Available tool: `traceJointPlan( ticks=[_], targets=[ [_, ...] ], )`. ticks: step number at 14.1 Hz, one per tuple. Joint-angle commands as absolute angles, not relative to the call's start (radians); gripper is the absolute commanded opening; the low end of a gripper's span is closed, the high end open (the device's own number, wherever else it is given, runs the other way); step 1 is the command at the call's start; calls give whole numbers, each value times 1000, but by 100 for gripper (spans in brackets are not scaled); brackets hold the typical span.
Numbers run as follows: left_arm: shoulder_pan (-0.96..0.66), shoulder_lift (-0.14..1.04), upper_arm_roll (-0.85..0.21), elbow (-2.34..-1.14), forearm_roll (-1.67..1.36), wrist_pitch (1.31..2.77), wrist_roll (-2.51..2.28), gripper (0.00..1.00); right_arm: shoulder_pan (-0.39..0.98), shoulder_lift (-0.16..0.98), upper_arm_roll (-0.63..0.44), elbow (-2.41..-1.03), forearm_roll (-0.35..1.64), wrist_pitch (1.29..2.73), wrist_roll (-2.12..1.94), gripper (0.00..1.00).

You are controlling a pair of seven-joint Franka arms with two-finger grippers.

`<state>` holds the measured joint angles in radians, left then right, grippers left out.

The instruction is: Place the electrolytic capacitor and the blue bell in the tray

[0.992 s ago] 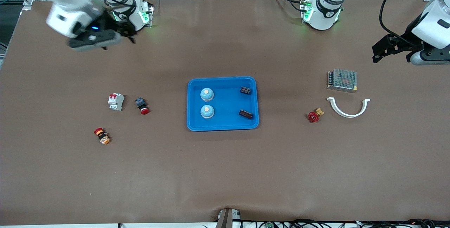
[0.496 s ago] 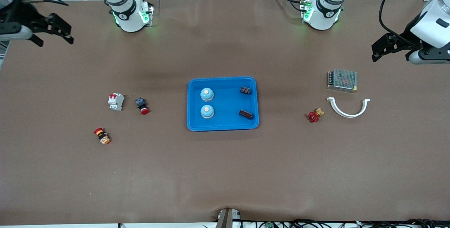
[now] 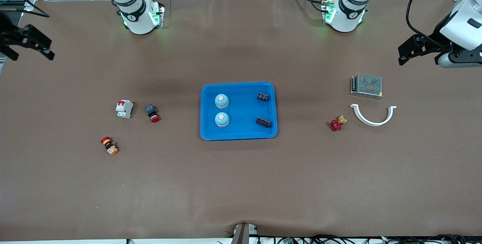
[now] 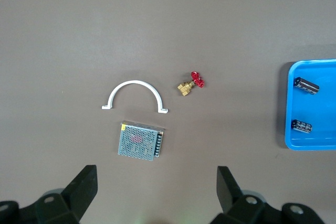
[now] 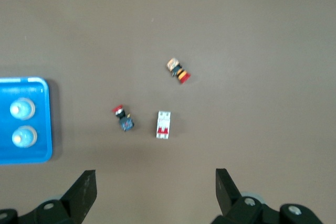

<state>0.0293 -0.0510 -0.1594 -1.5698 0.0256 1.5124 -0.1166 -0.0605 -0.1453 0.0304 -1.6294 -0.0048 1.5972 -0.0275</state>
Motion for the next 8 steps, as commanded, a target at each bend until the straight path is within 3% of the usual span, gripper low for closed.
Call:
traceJointPlan(
  ticks=[1, 8],
  targets=[
    [35, -66, -161, -1571, 6, 1502, -91, 100, -89, -62, 49, -1513, -15, 1578, -15, 100],
    [37, -83, -161, -1572, 6, 1485, -91, 100, -95, -8, 51, -1506, -14, 1653, -17, 100]
  ],
)
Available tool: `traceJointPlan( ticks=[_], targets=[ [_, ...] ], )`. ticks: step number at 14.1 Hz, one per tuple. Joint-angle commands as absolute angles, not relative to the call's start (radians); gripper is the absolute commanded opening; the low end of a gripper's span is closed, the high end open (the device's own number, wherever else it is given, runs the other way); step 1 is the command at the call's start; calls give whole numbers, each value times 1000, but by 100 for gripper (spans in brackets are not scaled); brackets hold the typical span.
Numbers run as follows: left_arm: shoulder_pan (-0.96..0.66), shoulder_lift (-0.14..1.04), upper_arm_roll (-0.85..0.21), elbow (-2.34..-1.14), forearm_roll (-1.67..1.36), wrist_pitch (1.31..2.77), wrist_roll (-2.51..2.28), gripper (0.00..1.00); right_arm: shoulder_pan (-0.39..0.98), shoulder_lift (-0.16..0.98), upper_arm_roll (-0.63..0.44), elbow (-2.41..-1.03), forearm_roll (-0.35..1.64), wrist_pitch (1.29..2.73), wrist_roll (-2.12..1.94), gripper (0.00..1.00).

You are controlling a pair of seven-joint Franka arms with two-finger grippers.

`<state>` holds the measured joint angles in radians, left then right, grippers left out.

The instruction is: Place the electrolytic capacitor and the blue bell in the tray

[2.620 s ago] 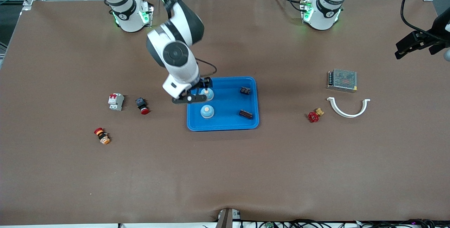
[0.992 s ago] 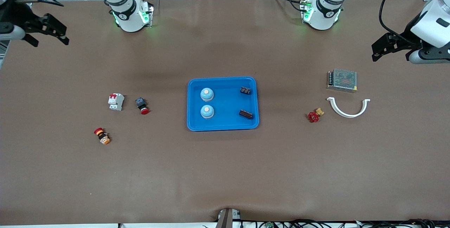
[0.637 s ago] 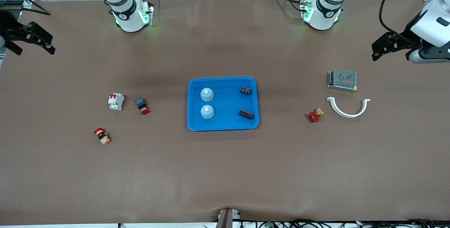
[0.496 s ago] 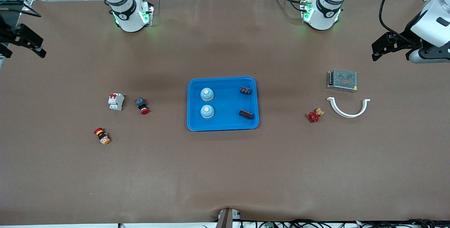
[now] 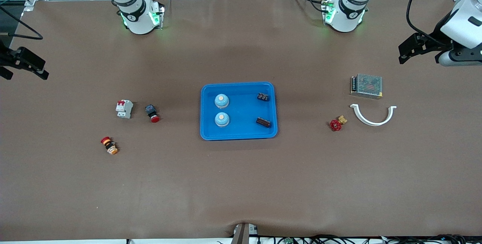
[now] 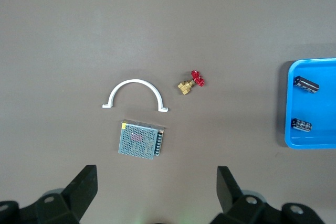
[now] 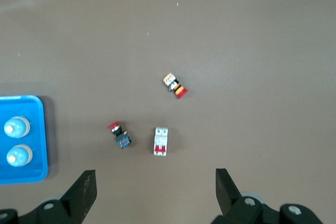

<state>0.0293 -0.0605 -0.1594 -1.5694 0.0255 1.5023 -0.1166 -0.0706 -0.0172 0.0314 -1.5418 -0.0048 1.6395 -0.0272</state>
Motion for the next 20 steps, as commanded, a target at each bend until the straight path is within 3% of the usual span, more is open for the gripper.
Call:
traceJointPlan(
  ticks=[1, 4, 20],
  targets=[
    [37, -83, -161, -1572, 6, 1485, -92, 100, -92, -8, 51, -1506, -12, 1661, -17, 100],
    [35, -84, -161, -1575, 6, 1473, -92, 100, -97, -8, 51, -1453, -8, 1658, -15, 100],
    [43, -74, -164, -1548, 8, 1471, -94, 100, -112, -8, 51, -1450, -2, 1661, -18, 100]
  ],
)
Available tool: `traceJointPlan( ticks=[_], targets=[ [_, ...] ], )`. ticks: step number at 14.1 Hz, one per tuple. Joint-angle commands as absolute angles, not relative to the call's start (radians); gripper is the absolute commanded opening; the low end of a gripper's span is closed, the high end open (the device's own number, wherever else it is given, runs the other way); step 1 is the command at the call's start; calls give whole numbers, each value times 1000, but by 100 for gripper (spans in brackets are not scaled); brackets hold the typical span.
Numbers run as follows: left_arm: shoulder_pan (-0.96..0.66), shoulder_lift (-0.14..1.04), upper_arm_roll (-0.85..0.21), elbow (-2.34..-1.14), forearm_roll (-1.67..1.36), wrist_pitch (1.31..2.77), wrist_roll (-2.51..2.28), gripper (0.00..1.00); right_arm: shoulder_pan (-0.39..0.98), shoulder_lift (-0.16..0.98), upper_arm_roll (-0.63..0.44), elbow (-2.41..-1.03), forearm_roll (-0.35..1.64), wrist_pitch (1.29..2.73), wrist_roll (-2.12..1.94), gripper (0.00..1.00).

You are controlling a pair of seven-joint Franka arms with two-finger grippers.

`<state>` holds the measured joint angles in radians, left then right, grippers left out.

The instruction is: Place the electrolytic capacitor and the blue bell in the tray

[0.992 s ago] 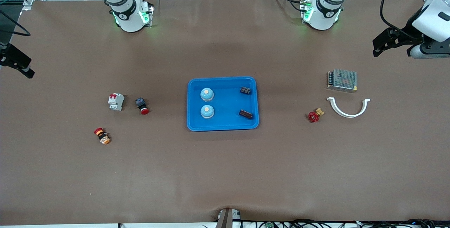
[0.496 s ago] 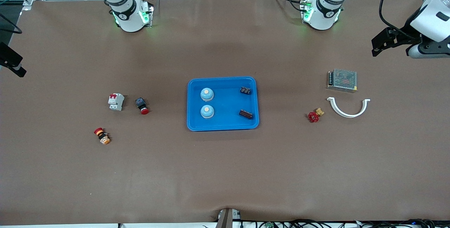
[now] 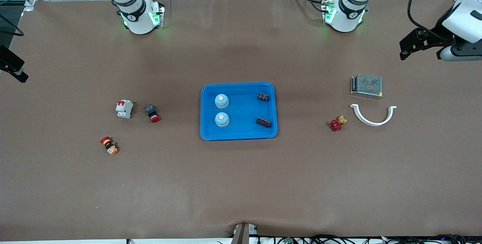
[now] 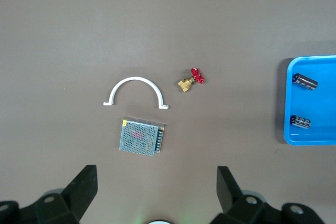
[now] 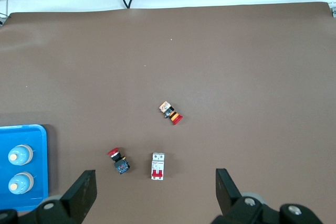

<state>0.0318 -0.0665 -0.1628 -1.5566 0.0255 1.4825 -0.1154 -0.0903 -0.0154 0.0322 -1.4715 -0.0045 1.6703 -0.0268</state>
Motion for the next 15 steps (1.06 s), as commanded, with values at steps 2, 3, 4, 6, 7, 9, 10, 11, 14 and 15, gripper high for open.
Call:
traceJointPlan(
  ticks=[2, 3, 4, 6, 7, 9, 10, 11, 14, 15],
  targets=[
    [41, -75, -164, -1548, 12, 1470, -94, 100, -112, -8, 52, -1450, -2, 1661, -20, 100],
    [41, -75, -164, -1548, 14, 1463, -94, 100, -112, -8, 51, -1450, -2, 1661, -20, 100],
    [41, -77, -164, -1546, 14, 1456, -94, 100, -112, -8, 52, -1450, -2, 1661, -20, 100],
    [43, -77, -161, -1546, 14, 1454, -94, 100, -112, -8, 51, -1450, -2, 1663, -20, 100],
    [43, -77, -160, -1546, 12, 1454, -92, 100, -112, -8, 51, -1450, -2, 1661, -20, 100],
    [43, -77, -160, -1546, 8, 1454, -92, 100, -113, -8, 51, -1450, -2, 1661, -20, 100],
    [43, -77, -160, -1546, 8, 1454, -92, 100, -114, -8, 51, -1450, -3, 1663, -20, 100],
    [43, -77, -158, -1545, 8, 1454, -91, 100, -114, -8, 51, -1450, -3, 1661, -20, 100],
    [41, -78, -158, -1546, 8, 1454, -90, 100, -112, -8, 51, -1450, -3, 1663, -21, 100],
    [41, -78, -158, -1546, 8, 1454, -92, 100, -112, -8, 52, -1450, 0, 1663, -21, 100]
  ],
)
